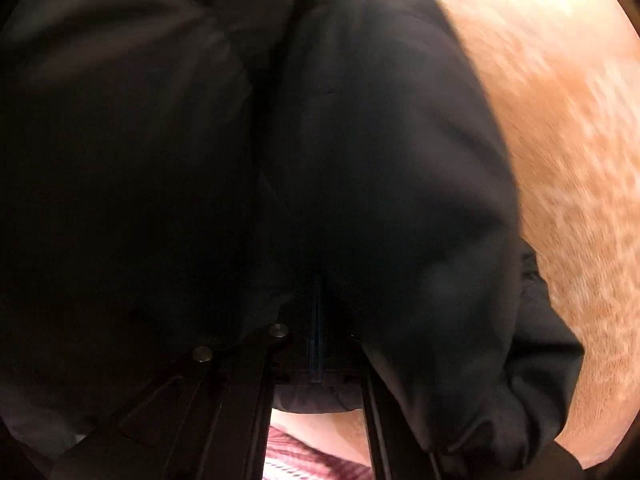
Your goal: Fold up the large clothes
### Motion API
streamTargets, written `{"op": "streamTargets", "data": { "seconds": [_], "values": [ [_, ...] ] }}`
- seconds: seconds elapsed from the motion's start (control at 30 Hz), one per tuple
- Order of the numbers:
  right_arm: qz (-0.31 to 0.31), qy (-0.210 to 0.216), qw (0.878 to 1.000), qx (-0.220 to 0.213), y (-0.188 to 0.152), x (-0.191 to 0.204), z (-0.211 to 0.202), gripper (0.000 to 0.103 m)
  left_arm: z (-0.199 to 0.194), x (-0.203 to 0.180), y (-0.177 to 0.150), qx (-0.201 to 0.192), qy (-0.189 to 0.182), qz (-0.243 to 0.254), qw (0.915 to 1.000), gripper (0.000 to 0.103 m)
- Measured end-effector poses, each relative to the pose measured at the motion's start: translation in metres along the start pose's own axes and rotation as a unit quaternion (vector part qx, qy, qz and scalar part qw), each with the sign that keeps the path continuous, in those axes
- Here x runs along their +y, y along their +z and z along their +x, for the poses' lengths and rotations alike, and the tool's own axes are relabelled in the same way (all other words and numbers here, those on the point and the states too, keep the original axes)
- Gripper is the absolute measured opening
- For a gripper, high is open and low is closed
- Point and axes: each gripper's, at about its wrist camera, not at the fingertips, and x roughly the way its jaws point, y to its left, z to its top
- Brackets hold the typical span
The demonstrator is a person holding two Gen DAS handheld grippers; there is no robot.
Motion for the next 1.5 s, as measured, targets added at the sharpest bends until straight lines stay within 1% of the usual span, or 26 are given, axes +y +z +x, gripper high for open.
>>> {"op": "streamTargets", "data": {
  "seconds": [0.07, 0.13, 0.23, 0.27, 0.3, 0.37, 0.4, 0.43, 0.5, 0.53, 0.63, 0.67, 0.7, 0.8, 0.87, 0.97, 1.0, 1.07, 1.1, 1.17, 1.23, 1.27, 1.33, 1.43, 1.47, 1.5],
  "values": [
    [0.020, 0.021, 1.000, 0.004, -0.002, -0.009, -0.004, 0.000, 0.001, 0.004, -0.002, 0.009, -0.012, -0.007, 0.9999, 0.034],
    [0.034, 0.030, 0.999, 0.008, -0.005, -0.013, -0.012, 0.000, 0.002, 0.006, 0.000, 0.018, -0.024, -0.010, 0.9995, 0.039],
    [0.051, 0.046, 0.998, -0.005, -0.013, -0.021, -0.038, 0.000, 0.005, 0.005, -0.004, 0.024, -0.034, -0.008, 0.9991, 0.045],
    [0.053, 0.043, 0.998, -0.014, -0.016, -0.024, -0.048, 0.000, 0.008, 0.003, -0.005, 0.024, -0.036, -0.008, 0.9990, 0.047],
    [0.053, 0.038, 0.998, -0.022, -0.018, -0.026, -0.057, 0.000, 0.011, 0.001, -0.004, 0.025, -0.039, -0.010, 0.9989, 0.053],
    [0.048, 0.017, 0.998, -0.046, -0.025, -0.028, -0.082, 0.000, 0.012, 0.000, -0.007, 0.027, -0.048, -0.015, 0.9984, 0.059],
    [0.044, 0.006, 0.997, -0.057, -0.027, -0.027, -0.092, 0.000, 0.013, -0.002, -0.007, 0.030, -0.057, -0.017, 0.9978, 0.065],
    [0.036, -0.015, 0.996, -0.078, -0.031, -0.024, -0.107, 0.001, 0.013, -0.004, -0.007, 0.031, -0.063, -0.018, 0.9974, 0.073],
    [0.016, -0.049, 0.992, -0.117, -0.035, -0.015, -0.132, 0.001, 0.014, -0.009, -0.006, 0.036, -0.073, -0.014, 0.9966, 0.080],
    [0.007, -0.057, 0.989, -0.137, -0.037, -0.008, -0.146, 0.001, 0.014, -0.012, -0.006, 0.038, -0.076, -0.012, 0.9963, 0.084],
    [-0.029, -0.052, 0.983, -0.172, -0.041, 0.025, -0.170, 0.001, 0.012, -0.015, -0.004, 0.040, -0.088, -0.011, 0.9953, 0.087],
    [-0.047, -0.039, 0.983, -0.172, -0.041, 0.039, -0.176, 0.001, 0.009, -0.013, -0.003, 0.039, -0.094, -0.017, 0.9947, 0.087],
    [-0.062, -0.028, 0.984, -0.167, -0.043, 0.056, -0.166, 0.001, 0.007, -0.012, -0.003, 0.038, -0.099, -0.022, 0.9941, 0.087],
    [-0.111, 0.008, 0.986, -0.123, -0.045, 0.087, -0.159, 0.001, -0.008, -0.010, -0.002, 0.032, -0.124, -0.030, 0.9913, 0.087],
    [-0.140, 0.012, 0.987, -0.084, -0.040, 0.106, -0.145, 0.001, -0.023, -0.008, -0.006, 0.031, -0.139, -0.029, 0.9894, 0.087],
    [-0.152, -0.012, 0.987, -0.054, -0.027, 0.120, -0.125, 0.001, -0.048, 0.002, -0.021, 0.028, -0.159, -0.041, 0.9861, 0.087],
    [-0.150, -0.025, 0.987, -0.047, -0.028, 0.117, -0.123, 0.001, -0.053, 0.007, -0.025, 0.028, -0.158, -0.047, 0.9859, 0.087],
    [-0.136, -0.079, 0.987, -0.041, -0.028, 0.103, -0.116, 0.001, -0.067, 0.021, -0.036, 0.024, -0.148, -0.074, 0.9860, 0.087],
    [-0.130, -0.095, 0.986, -0.041, -0.034, 0.098, -0.115, 0.001, -0.070, 0.027, -0.040, 0.022, -0.142, -0.086, 0.9859, 0.087],
    [-0.109, -0.143, 0.983, -0.044, -0.034, 0.080, -0.107, 0.000, -0.076, 0.047, -0.048, 0.018, -0.118, -0.129, 0.9845, 0.087],
    [-0.084, -0.156, 0.983, -0.040, -0.039, 0.061, -0.101, 0.000, -0.075, 0.064, -0.054, 0.018, -0.096, -0.165, 0.9814, 0.087],
    [-0.074, -0.157, 0.984, -0.038, -0.040, 0.055, -0.097, 0.000, -0.074, 0.075, -0.058, 0.017, -0.080, -0.191, 0.9782, 0.087],
    [-0.061, -0.163, 0.984, -0.039, -0.048, 0.042, -0.094, 0.000, -0.071, 0.090, -0.062, 0.017, -0.063, -0.230, 0.9710, 0.087],
    [-0.074, -0.186, 0.979, -0.042, -0.051, 0.035, -0.084, 0.000, -0.062, 0.109, -0.072, 0.024, -0.057, -0.291, 0.9547, 0.087],
    [-0.078, -0.191, 0.978, -0.042, -0.053, 0.034, -0.082, 0.000, -0.056, 0.112, -0.075, 0.030, -0.056, -0.304, 0.9506, 0.087],
    [-0.080, -0.194, 0.977, -0.043, -0.053, 0.034, -0.080, 0.000, -0.050, 0.115, -0.075, 0.037, -0.055, -0.308, 0.9492, 0.087]
  ]
}}
